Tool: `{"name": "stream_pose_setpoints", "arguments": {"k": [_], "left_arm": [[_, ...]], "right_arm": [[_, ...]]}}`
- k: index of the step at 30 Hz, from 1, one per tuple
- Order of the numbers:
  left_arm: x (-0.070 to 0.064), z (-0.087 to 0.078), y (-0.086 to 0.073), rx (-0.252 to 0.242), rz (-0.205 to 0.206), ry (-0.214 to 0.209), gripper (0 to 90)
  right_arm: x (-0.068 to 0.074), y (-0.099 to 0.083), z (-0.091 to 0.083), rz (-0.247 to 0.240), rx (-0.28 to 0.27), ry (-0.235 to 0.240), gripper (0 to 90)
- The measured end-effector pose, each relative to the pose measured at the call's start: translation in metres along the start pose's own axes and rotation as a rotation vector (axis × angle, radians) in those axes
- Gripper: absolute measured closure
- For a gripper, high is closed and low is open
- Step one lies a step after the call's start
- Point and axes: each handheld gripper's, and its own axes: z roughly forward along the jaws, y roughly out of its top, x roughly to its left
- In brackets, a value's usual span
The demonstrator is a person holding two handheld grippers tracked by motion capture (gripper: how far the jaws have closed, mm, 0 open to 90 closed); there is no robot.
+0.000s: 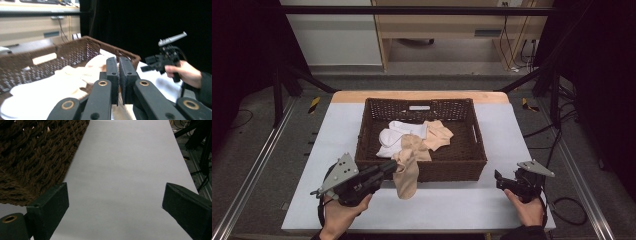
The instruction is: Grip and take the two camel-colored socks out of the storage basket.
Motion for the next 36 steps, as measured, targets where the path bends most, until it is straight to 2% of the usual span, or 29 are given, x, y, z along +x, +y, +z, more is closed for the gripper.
{"name": "stream_pose_setpoints", "arguments": {"k": [4,10,14,19,24,27,31,32,36], "left_arm": [[-0.001,0.004,-0.018,0.035,-0.008,-0.017,86.3],[-0.003,0.013,-0.043,0.125,-0.013,-0.014,86.2],[0.000,0.018,-0.058,0.170,-0.009,0.013,86.2],[0.012,0.020,-0.078,0.238,-0.013,0.055,86.1],[0.025,0.021,-0.096,0.303,-0.053,0.084,85.9],[0.029,0.022,-0.104,0.357,-0.059,0.090,83.9],[0.030,0.023,-0.111,0.377,-0.055,0.098,74.6],[0.030,0.022,-0.112,0.372,-0.042,0.114,72.6],[0.031,0.018,-0.108,0.336,-0.059,0.142,61.5]], "right_arm": [[0.001,-0.001,0.000,0.000,0.008,0.002,7.1],[0.001,-0.001,0.000,0.001,0.006,0.001,7.1],[0.001,0.000,-0.001,-0.001,0.002,0.003,7.1],[0.002,-0.001,0.000,-0.006,0.007,0.004,7.1],[0.003,-0.001,0.000,-0.008,0.009,0.007,7.1],[0.003,-0.001,0.000,-0.008,0.009,0.005,7.1],[0.003,-0.002,0.001,-0.012,0.009,0.007,7.1],[0.003,-0.002,0.001,-0.010,0.010,0.008,7.1],[0.003,-0.002,0.001,-0.013,0.007,0.006,7.1]]}}
